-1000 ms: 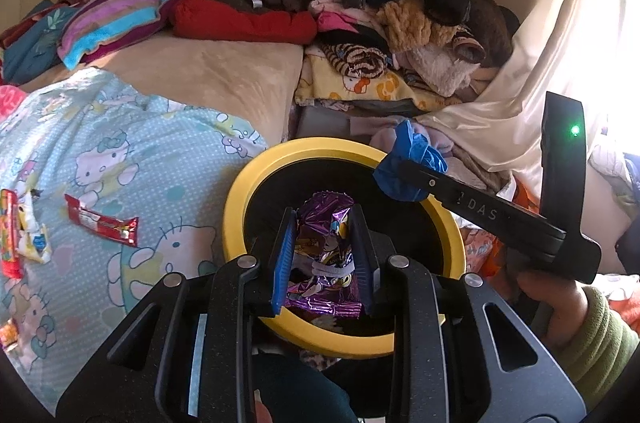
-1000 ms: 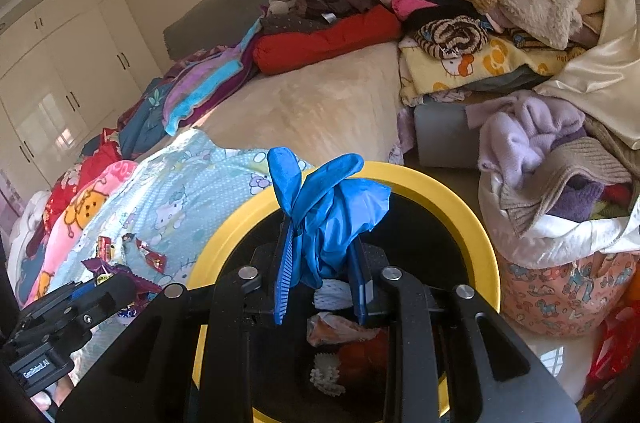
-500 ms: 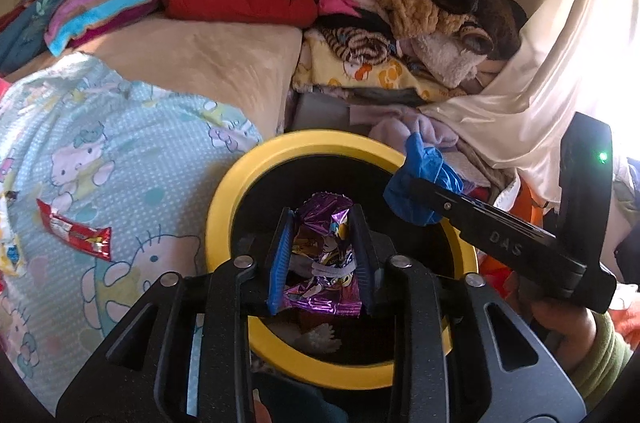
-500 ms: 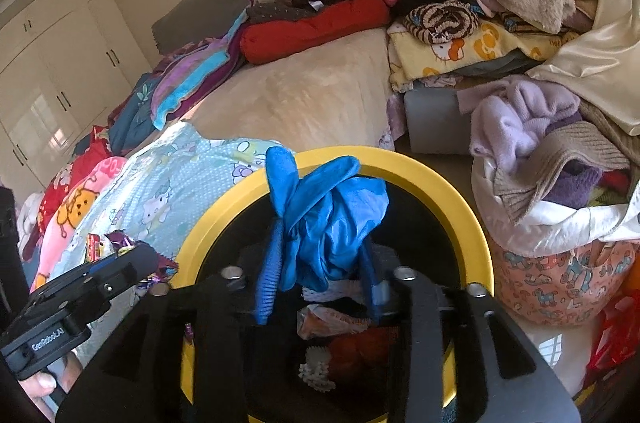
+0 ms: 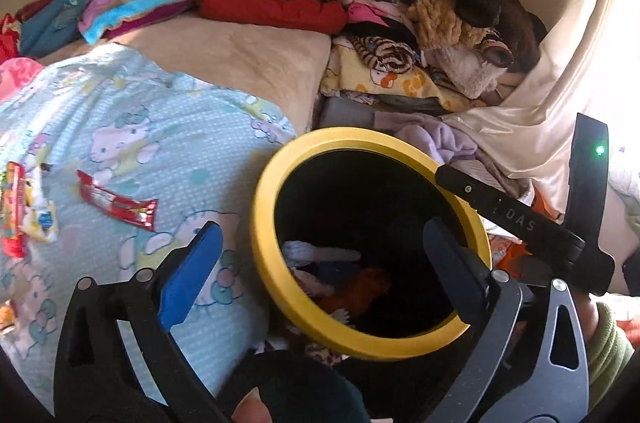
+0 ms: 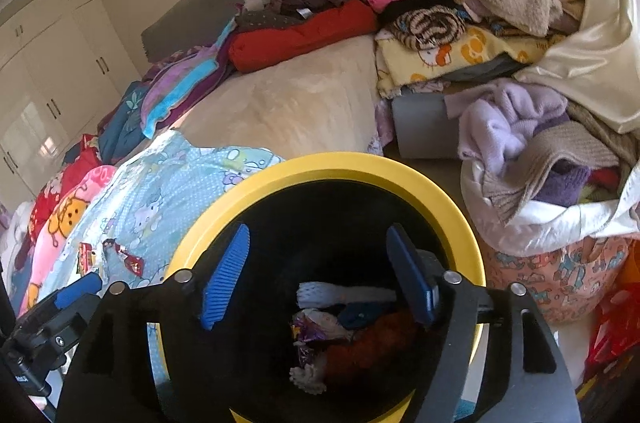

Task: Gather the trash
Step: 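Open both grippers to drop the wrapper and cloth into the bin, then move both open grippers back over the remaining wrappers on the bed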

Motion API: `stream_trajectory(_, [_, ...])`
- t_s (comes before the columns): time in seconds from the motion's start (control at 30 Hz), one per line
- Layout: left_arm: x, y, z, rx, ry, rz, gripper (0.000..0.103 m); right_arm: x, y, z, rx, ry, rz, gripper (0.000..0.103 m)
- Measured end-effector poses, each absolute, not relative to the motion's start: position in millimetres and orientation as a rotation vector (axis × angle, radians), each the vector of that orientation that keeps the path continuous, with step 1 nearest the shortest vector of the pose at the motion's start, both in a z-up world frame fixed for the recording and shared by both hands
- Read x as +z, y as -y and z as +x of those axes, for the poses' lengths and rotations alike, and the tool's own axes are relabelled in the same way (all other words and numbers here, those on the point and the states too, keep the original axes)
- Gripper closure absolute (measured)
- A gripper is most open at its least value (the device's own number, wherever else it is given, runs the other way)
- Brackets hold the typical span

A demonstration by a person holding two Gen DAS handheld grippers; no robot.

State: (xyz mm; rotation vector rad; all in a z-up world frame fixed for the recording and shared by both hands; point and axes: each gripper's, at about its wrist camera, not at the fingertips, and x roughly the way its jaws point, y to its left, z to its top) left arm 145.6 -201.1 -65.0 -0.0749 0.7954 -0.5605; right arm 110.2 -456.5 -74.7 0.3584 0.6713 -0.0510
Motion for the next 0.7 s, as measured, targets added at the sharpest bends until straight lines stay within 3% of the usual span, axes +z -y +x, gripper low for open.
stream_trajectory(0.7, [-33, 144, 135, -0.443, -0.684, -0.112, 0.011, -43, 406, 99, 0.054, -0.574, 0.253, 0.025])
